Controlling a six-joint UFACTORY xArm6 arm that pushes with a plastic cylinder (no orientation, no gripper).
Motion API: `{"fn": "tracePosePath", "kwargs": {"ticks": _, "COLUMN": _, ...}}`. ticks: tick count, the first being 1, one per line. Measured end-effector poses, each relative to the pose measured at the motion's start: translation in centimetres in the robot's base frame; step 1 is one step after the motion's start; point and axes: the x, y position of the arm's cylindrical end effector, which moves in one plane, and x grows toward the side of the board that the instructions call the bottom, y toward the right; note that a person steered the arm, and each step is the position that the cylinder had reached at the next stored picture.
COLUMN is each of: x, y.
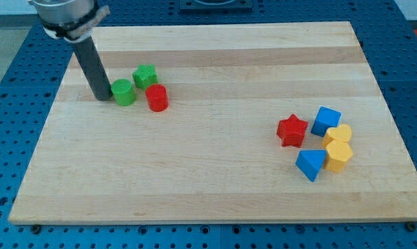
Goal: Move green circle closer to blue cube
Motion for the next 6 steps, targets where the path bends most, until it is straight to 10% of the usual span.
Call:
{"fn": "tracePosePath", "kwargs": {"ticks": 4, "x": 6.1, "y": 14.6}}
{"fn": "tracePosePath", "kwargs": {"ticks": 6, "x": 1.0, "y": 12.8}}
